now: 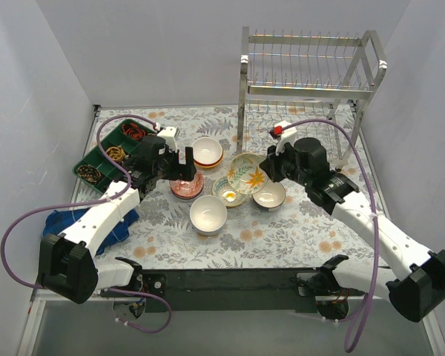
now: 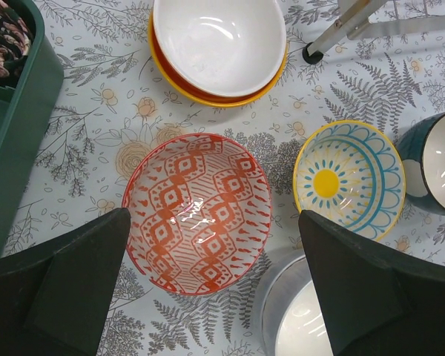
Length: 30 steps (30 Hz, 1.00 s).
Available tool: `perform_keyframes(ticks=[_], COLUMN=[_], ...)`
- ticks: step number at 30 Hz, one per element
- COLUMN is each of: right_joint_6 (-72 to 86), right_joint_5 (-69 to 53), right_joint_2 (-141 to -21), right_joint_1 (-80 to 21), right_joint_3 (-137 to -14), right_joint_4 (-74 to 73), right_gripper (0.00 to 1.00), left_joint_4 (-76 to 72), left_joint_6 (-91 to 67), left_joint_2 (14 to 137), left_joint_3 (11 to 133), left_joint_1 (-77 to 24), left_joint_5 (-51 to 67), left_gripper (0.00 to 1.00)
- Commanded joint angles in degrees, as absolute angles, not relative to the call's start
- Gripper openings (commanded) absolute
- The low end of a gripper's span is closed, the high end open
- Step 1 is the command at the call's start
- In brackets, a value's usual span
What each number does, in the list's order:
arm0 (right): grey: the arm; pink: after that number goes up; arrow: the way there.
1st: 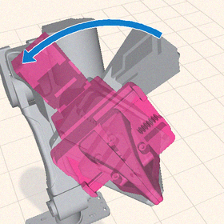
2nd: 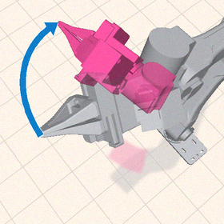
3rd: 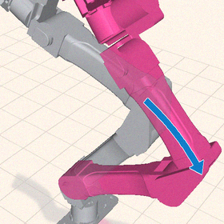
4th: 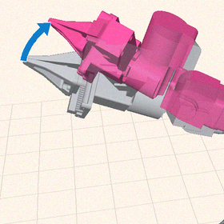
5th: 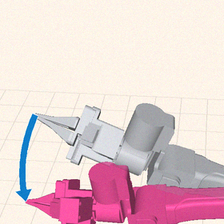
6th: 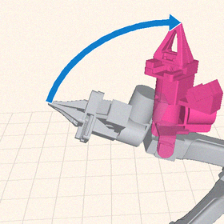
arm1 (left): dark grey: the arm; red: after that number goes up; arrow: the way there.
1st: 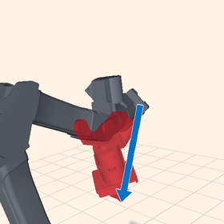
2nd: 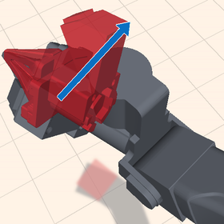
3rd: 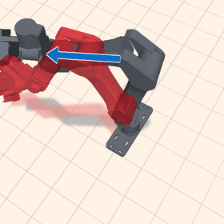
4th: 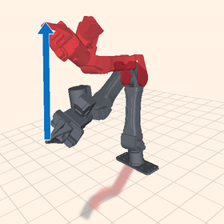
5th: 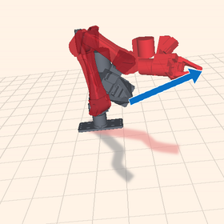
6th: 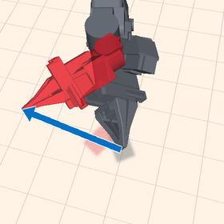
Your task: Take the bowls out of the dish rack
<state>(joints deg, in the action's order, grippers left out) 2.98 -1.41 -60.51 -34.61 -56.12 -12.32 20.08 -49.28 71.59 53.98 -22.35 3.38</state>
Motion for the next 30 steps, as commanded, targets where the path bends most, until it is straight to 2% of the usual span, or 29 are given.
perform_keyframes(ticks=[1,13,24,26,30], right_joint_6=[13.3,18.5,19.9,20.0,20.0], right_joint_5=[-4.7,-4.7,-5.9,-6.8,-8.0], right_joint_2=[-65.3,-81.1,-87.4,-88.8,-90.5], right_joint_1=[-34.7,-34.6,-34.5,-34.5,-34.5], right_joint_3=[-55.7,-58.0,-57.3,-57.6,-57.4], right_joint_4=[-5.9,-2.6,-1.2,-1.1,-0.5], right_gripper=[0.01,0.01,0.02,0.06,0.21], left_joint_4=[19.2,19.0,18.9,18.8,18.9], left_joint_6=[-48.9,-48.9,-48.9,-48.9,-48.9], left_joint_2=[69.2,68.5,68.2,68.3,68.3], left_joint_3=[54.2,54.1,54.1,54.1,54.1], left_joint_1=[-22.6,-22.6,-22.6,-22.6,-22.5], left_joint_5=[1.9,2.0,2.9,2.8,2.8], left_gripper=[0.98,0.98,0.98,0.98,0.98])
